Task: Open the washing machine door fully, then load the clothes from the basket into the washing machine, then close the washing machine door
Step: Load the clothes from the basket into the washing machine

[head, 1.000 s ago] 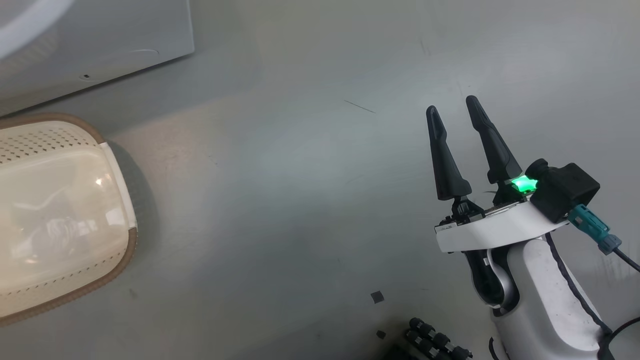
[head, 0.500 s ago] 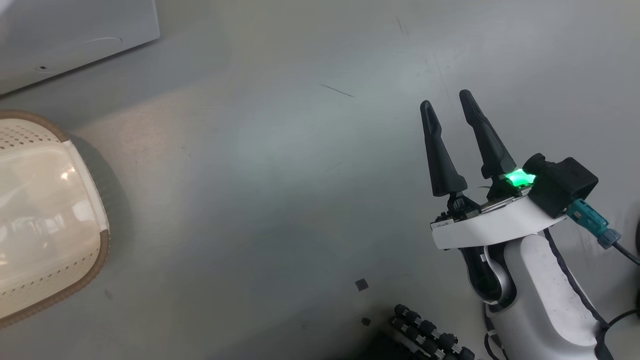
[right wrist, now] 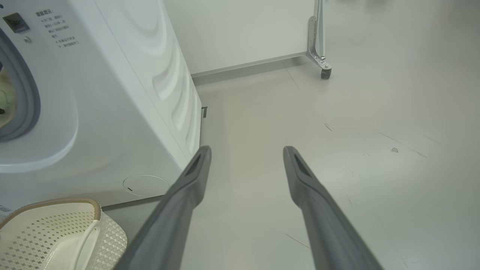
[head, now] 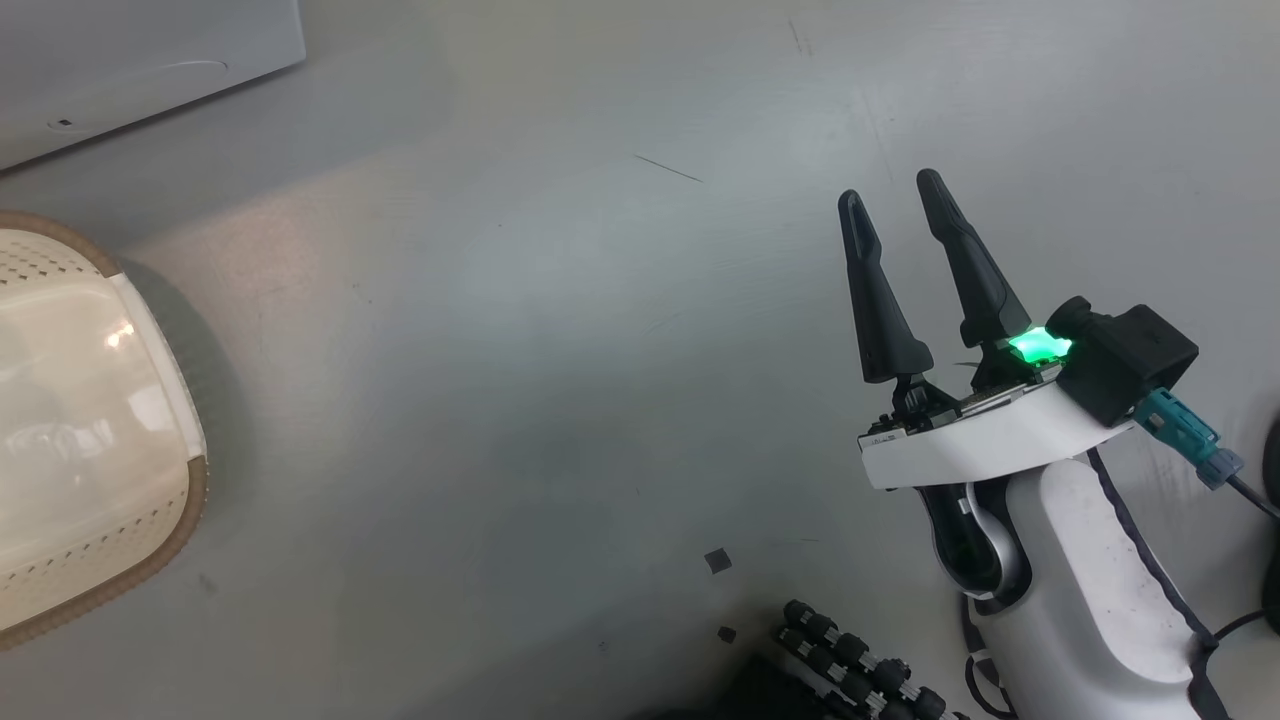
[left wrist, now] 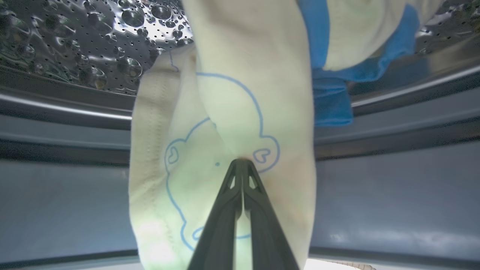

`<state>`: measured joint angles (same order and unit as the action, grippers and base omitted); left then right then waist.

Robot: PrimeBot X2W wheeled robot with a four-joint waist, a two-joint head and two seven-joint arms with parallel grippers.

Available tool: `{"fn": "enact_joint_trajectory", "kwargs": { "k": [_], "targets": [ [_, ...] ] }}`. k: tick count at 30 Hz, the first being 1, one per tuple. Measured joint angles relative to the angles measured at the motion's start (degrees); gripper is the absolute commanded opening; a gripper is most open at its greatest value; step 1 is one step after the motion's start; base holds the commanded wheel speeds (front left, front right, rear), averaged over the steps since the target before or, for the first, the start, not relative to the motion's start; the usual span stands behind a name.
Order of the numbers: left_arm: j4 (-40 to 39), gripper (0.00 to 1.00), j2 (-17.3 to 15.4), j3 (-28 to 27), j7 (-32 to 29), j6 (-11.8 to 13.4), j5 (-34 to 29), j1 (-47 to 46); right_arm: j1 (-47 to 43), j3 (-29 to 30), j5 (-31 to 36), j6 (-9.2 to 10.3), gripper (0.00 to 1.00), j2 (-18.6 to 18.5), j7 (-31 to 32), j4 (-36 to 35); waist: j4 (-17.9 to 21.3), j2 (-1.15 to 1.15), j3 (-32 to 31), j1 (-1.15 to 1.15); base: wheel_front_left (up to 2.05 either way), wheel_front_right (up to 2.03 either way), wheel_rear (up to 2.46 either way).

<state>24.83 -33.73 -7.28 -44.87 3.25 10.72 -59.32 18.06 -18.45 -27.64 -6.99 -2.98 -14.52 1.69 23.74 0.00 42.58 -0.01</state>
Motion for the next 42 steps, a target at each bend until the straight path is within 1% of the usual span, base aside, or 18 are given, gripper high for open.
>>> {"fn": "enact_joint_trajectory", "kwargs": {
  "k": [5, 14, 21, 27, 31, 38, 39, 42],
  "targets": [
    [-0.29, 0.00, -0.01, 0.14, 0.21, -0.24, 0.04, -1.86, 0.41, -0.01, -0.02, 0.00, 1.00, 0.15, 0.00, -0.12, -0.15, 0.00, 0.50, 0.00, 0.00, 0.00, 0.00],
    [-1.27, 0.00, -1.20, 0.76, 3.21, -0.58, -0.44, -5.25, 0.79, -0.01, -0.44, 0.00, 1.00, 0.20, 0.00, -0.13, -0.27, 0.00, 1.37, 0.00, 0.00, 0.00, 0.00],
    [-1.01, 0.00, -0.90, 0.63, 5.94, -0.58, -0.55, -6.51, 1.55, 0.21, -0.49, 0.00, 1.00, 0.22, 0.00, -0.24, -0.46, 0.00, 1.74, 0.01, 0.00, 0.00, 0.00],
    [-0.99, 0.00, 2.40, 0.48, 11.25, -0.58, 0.68, -6.61, 1.69, 1.75, -0.45, 0.00, 1.00, 0.32, 0.00, -0.23, -1.48, 0.00, 1.44, 0.01, 0.00, 0.00, 0.00],
    [-1.12, 0.00, 3.59, -0.36, 15.94, -0.58, 1.47, -5.75, 1.79, 2.11, 0.11, 0.00, 1.00, 0.33, 0.00, -0.19, -2.47, 0.00, 0.83, 0.01, 0.00, 0.00, 0.00],
    [-1.36, 0.00, 7.16, -2.66, 25.07, -0.58, 3.97, 0.48, 1.81, 3.85, 1.21, 0.00, 1.00, -0.80, 0.00, -0.01, -4.51, 0.00, -0.96, 0.00, 0.00, 0.00, 0.00],
    [-1.36, 0.00, 7.16, -2.66, 25.07, -0.58, 3.97, 0.48, 1.81, 3.85, 1.21, 0.00, 1.00, -0.80, 0.00, -0.01, -4.51, 0.00, -0.96, 0.00, 0.00, 0.00, 0.00],
    [-1.58, 0.00, 8.48, -3.89, 29.32, -0.59, 5.13, 3.00, 1.78, 4.65, 1.58, 0.00, 1.00, -1.00, 0.00, 0.16, -5.58, 0.00, -1.85, 0.01, 0.00, 0.00, 0.00]
  ]
}}
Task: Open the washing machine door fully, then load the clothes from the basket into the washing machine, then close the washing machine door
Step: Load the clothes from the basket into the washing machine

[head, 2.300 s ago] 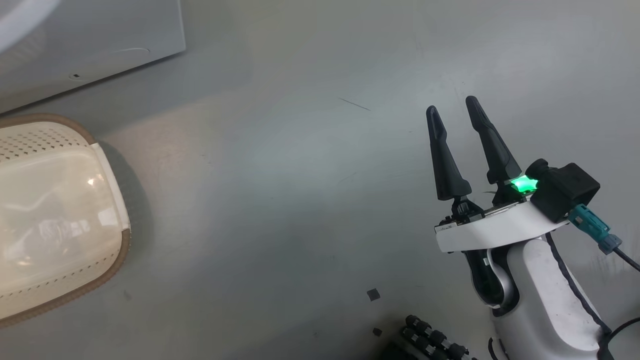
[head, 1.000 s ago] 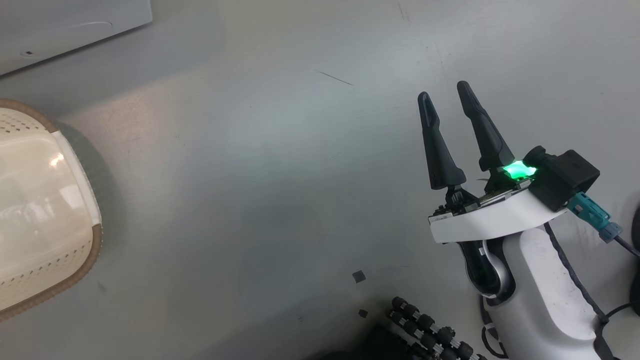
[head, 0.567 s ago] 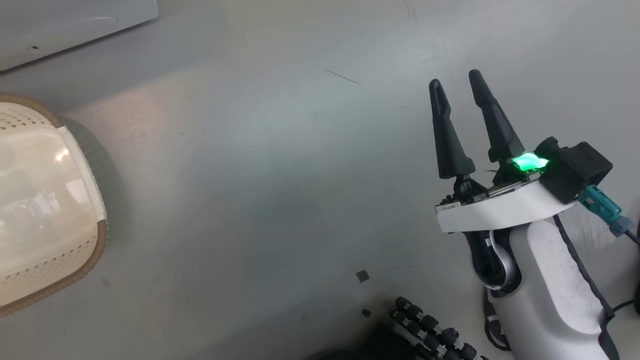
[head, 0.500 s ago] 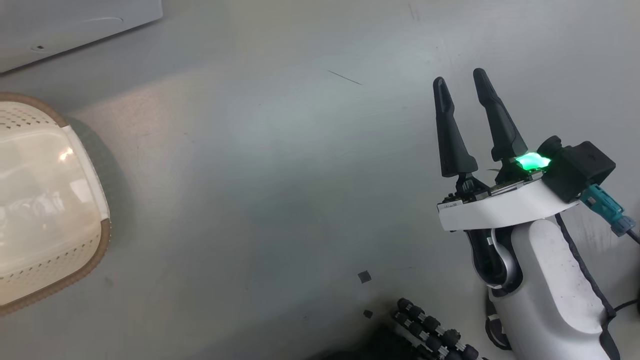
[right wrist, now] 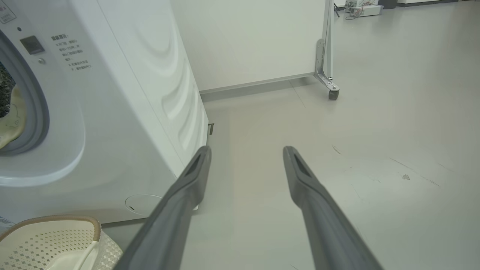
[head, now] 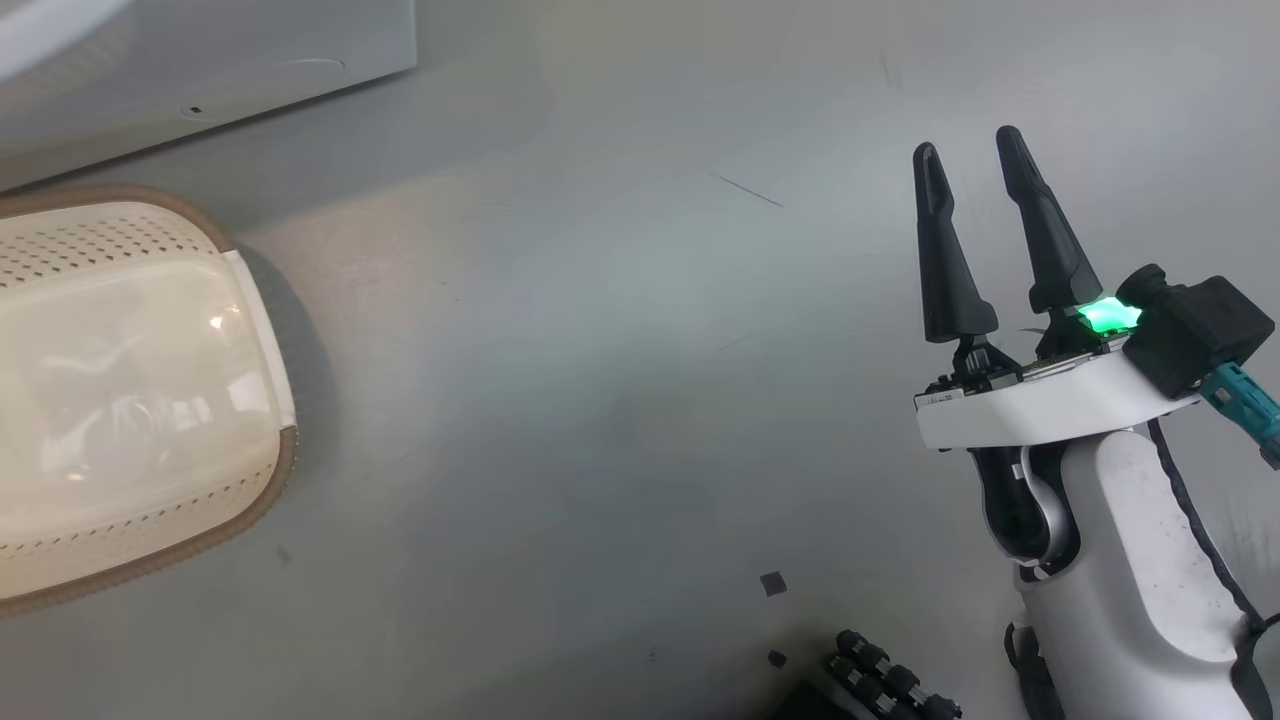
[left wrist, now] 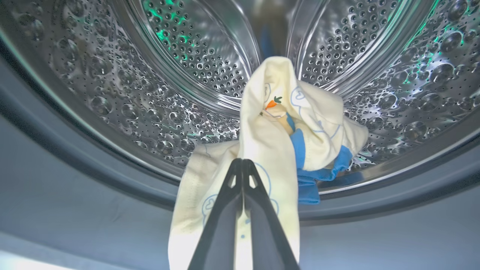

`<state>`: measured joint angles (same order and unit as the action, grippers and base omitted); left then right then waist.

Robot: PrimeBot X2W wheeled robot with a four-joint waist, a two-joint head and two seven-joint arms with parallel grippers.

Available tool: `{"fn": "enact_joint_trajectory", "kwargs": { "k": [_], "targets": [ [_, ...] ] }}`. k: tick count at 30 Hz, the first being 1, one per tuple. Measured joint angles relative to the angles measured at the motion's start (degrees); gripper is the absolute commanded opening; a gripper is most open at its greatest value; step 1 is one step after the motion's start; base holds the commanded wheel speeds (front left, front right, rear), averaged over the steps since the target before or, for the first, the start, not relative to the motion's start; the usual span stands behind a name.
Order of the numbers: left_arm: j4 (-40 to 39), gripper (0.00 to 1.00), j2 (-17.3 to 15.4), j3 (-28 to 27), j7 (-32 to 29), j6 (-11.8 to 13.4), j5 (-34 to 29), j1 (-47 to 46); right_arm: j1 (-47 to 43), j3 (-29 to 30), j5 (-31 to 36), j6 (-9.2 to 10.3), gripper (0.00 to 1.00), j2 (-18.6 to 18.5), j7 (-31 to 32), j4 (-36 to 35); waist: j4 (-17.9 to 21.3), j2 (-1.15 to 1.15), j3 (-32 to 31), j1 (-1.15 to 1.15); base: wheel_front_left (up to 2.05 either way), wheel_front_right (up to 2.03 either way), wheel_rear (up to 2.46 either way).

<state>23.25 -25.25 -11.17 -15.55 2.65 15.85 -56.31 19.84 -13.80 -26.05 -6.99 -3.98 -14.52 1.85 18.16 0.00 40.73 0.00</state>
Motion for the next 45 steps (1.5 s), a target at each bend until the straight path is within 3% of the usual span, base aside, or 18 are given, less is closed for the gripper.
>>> {"fn": "enact_joint_trajectory", "kwargs": {
  "k": [6, 8, 9, 11, 12, 22, 28, 35, 45],
  "targets": [
    [-0.25, 0.02, 3.09, -1.23, 8.09, -0.89, 0.83, 6.84, -0.46, 0.57, 1.05, 0.00, 1.00, -0.78, 0.00, 0.36, -2.19, 0.00, -2.21, 0.00, 0.00, 0.00, 0.00],
    [-0.40, 0.42, 4.01, -1.55, 10.60, -0.94, 1.12, 9.34, -0.48, 0.58, 1.13, 0.00, 1.00, -1.16, 0.00, 0.49, -2.88, 0.00, -3.09, 0.00, 0.00, 0.00, 0.00],
    [-0.52, 0.72, 4.49, -1.65, 11.90, -0.94, 1.14, 10.68, -0.53, 0.66, 1.27, 0.00, 1.00, -1.30, 0.00, 0.53, -3.22, 0.00, -3.56, 0.00, 0.00, 0.00, 0.00],
    [-0.80, 0.97, 5.47, -1.75, 14.27, -1.02, 1.24, 13.17, -0.83, 0.85, 1.57, 0.00, 1.00, -1.44, 0.00, 0.69, -3.86, 0.00, -4.49, 0.00, 0.00, 0.00, 0.00],
    [-1.11, 1.00, 6.12, -1.71, 15.70, -1.03, 1.23, 14.41, -1.24, 1.05, 1.60, 0.00, 1.00, -1.46, 0.00, 0.74, -4.17, 0.00, -4.98, 0.00, 0.00, 0.00, 0.00],
    [-2.10, 1.00, 13.77, 0.74, 26.01, -1.76, 1.03, 26.43, -4.62, 2.29, 2.61, 0.00, 1.00, -1.97, 0.00, 2.11, -7.20, 0.00, -10.25, 0.00, 0.00, 0.00, 0.00],
    [-4.55, 1.00, 19.15, 4.21, 29.31, -0.67, -0.97, 35.10, -8.15, 3.00, 3.57, 0.00, 1.00, -3.20, 0.00, 3.68, -9.10, 0.00, -14.86, 0.00, 0.00, 0.00, 0.00],
    [-6.02, 1.00, 22.48, 6.10, 29.31, -0.31, -1.35, 41.81, -11.91, 3.30, 4.15, 0.00, 1.00, -3.33, 0.00, 4.90, -10.97, 0.00, -20.08, 0.00, 0.00, 0.00, 0.00],
    [-9.10, 1.00, 22.62, 9.42, 29.32, -0.16, -1.56, 48.70, -17.24, 4.17, 5.08, 0.01, 1.00, -3.43, 0.01, 5.86, -13.70, 0.00, -27.35, 0.00, 0.00, 0.00, 0.00]
  ]
}}
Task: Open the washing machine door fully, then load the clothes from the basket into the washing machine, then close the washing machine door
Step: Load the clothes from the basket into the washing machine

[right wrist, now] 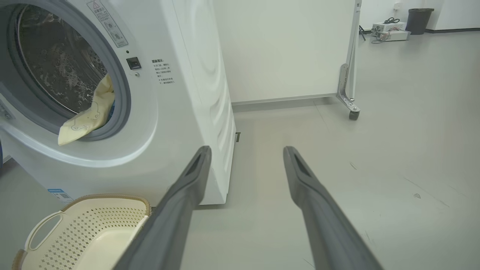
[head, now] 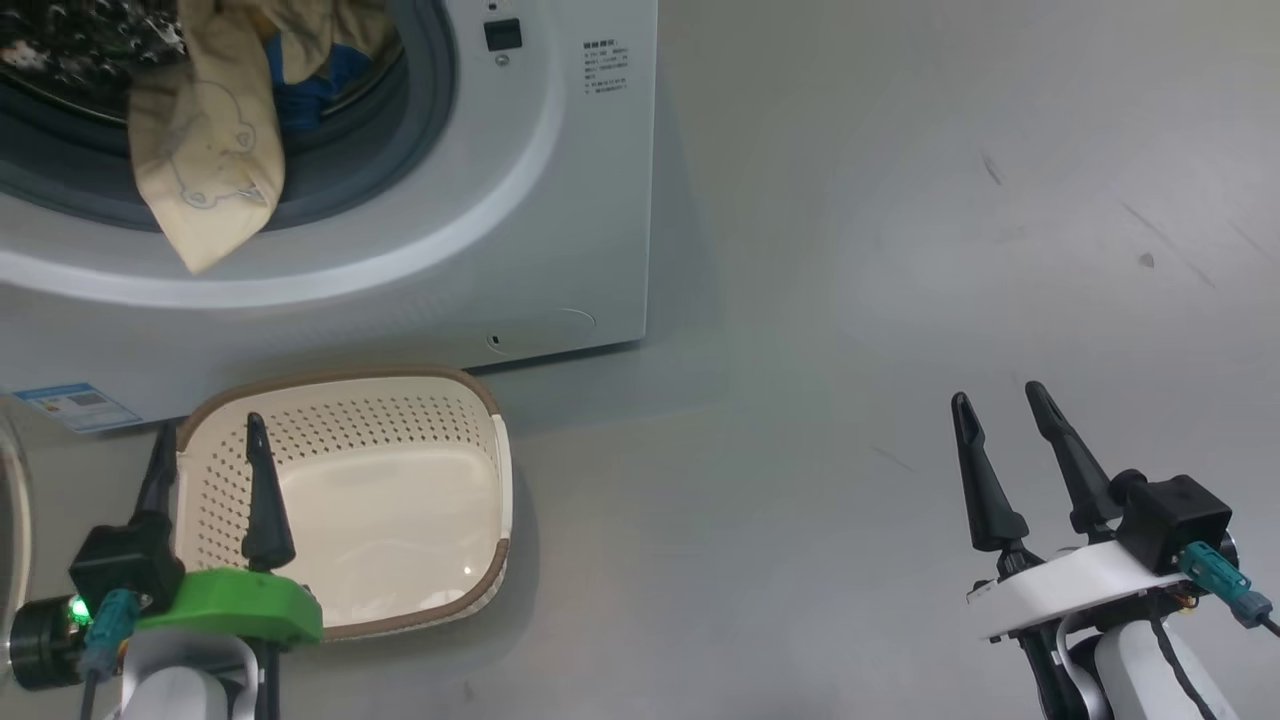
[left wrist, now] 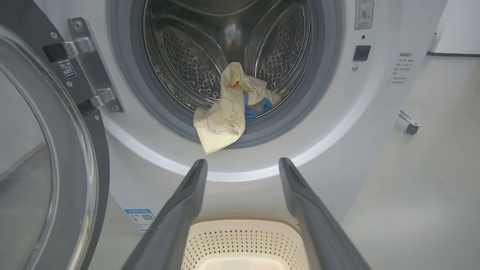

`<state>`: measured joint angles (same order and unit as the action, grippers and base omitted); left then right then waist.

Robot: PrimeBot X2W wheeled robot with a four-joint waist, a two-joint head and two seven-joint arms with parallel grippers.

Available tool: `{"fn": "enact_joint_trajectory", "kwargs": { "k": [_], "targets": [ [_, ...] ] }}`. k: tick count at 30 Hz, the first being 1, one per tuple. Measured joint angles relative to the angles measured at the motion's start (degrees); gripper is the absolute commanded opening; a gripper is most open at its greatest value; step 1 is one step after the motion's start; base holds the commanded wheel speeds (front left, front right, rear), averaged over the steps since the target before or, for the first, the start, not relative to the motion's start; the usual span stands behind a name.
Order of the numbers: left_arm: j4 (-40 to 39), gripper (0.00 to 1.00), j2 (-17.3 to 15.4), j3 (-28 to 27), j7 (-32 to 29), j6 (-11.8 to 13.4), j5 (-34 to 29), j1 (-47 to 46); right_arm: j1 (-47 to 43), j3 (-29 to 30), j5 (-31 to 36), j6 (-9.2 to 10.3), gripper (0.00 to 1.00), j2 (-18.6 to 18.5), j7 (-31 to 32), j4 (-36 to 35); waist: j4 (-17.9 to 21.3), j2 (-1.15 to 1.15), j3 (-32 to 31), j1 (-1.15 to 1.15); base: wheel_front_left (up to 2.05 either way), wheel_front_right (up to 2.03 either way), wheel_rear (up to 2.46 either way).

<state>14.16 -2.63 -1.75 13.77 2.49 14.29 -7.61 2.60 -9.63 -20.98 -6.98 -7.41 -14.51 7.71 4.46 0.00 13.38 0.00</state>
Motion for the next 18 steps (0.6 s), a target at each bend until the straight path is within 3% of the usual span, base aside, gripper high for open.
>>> {"fn": "enact_joint_trajectory", "kwargs": {
  "k": [18],
  "targets": [
    [-4.13, 1.00, -0.02, 2.79, -0.09, 0.32, -0.36, 9.52, -6.14, -0.96, 0.91, 0.09, 1.00, 0.41, 0.00, -0.20, -2.60, 0.00, -10.50, 0.00, 0.00, 0.00, 0.00]
  ]
}}
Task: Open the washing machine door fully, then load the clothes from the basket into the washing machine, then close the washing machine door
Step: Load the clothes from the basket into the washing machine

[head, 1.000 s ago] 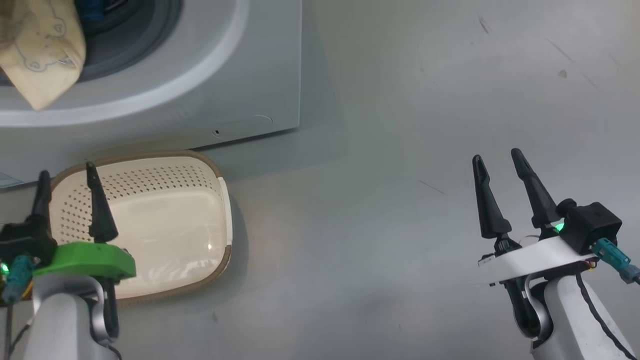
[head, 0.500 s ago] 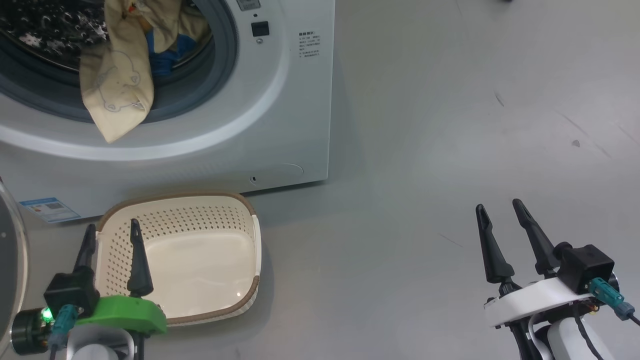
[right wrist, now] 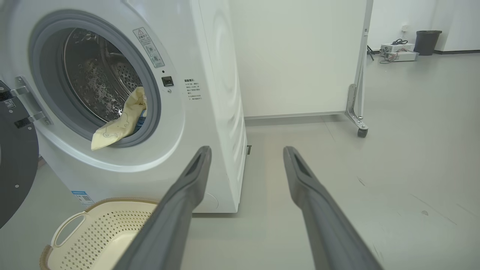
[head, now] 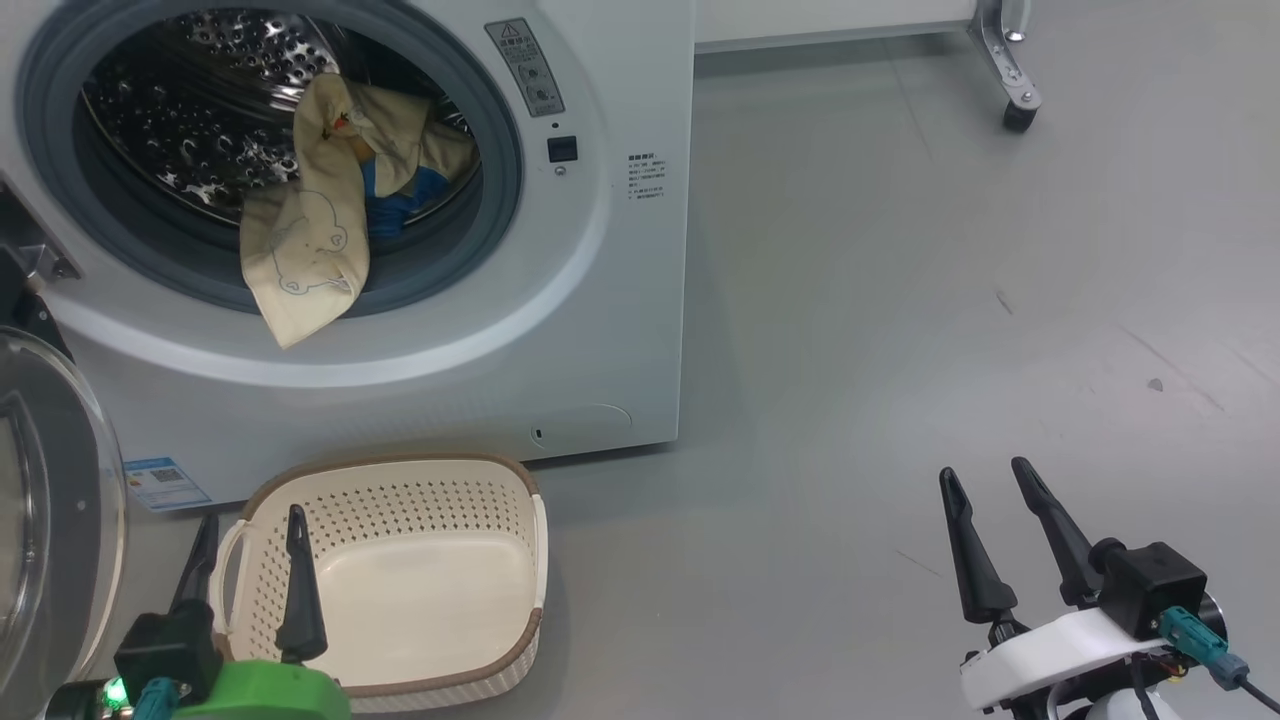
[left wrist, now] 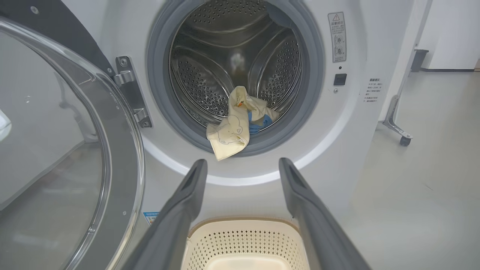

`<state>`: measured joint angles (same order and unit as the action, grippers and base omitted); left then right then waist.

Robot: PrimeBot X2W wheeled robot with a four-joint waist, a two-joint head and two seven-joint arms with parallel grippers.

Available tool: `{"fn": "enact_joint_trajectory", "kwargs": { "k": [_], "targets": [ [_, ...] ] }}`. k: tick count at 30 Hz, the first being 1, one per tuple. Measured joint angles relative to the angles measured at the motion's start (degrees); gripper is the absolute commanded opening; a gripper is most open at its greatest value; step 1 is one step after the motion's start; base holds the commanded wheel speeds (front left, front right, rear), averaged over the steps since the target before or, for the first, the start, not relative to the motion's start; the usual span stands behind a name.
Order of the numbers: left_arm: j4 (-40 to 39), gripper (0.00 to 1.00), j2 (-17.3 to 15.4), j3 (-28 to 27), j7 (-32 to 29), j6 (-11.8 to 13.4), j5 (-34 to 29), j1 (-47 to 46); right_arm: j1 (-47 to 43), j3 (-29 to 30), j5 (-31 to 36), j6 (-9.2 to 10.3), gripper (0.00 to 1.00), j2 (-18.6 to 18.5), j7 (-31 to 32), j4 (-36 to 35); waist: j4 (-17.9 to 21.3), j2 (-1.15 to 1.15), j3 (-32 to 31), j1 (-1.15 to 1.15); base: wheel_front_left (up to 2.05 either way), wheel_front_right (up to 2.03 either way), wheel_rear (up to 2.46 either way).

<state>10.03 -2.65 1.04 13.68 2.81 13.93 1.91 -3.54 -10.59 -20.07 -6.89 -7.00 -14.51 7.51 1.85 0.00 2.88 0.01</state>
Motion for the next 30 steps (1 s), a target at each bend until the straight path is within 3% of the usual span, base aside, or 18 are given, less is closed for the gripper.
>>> {"fn": "enact_joint_trajectory", "kwargs": {
  "k": [30],
  "targets": [
    [-6.80, 1.00, 0.00, 1.54, -2.09, 1.46, 0.00, 2.85, -1.62, -0.90, 0.07, 0.48, 1.00, 0.11, 0.00, -1.93, -0.07, 0.00, 0.28, 0.00, 0.00, 0.00, 0.00]
  ]
}}
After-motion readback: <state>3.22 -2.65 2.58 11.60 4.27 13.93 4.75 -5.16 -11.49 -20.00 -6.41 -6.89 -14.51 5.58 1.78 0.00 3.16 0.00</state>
